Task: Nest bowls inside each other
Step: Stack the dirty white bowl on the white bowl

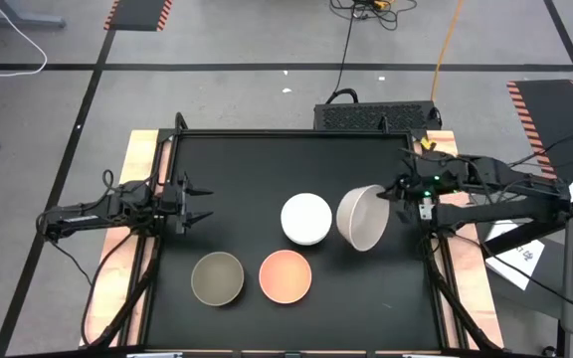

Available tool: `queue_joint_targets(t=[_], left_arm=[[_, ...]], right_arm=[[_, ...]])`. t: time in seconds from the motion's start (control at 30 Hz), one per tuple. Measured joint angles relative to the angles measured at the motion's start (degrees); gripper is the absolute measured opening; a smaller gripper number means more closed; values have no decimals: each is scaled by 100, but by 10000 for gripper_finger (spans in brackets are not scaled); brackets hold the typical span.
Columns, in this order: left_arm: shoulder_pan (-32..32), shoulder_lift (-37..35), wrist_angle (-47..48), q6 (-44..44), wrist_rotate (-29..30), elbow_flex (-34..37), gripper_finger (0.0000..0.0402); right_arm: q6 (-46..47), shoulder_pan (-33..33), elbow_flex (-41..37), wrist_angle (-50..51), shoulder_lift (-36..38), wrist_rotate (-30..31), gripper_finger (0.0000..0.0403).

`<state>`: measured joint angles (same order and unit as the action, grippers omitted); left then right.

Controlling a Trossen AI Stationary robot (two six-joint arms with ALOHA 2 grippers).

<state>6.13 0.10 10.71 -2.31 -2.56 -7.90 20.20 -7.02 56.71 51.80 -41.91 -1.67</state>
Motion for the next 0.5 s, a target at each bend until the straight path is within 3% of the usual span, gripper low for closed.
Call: queue_joint_targets(t=[0.23,0.5], left_arm=[[0,2,16,-13,1,0,280],[0,2,120,0,-36,0,280]], right_arm=[[-410,-659,178,-695,-939,-1196,0],[-1113,-1603,1260,-567,-2191,-2039,0]])
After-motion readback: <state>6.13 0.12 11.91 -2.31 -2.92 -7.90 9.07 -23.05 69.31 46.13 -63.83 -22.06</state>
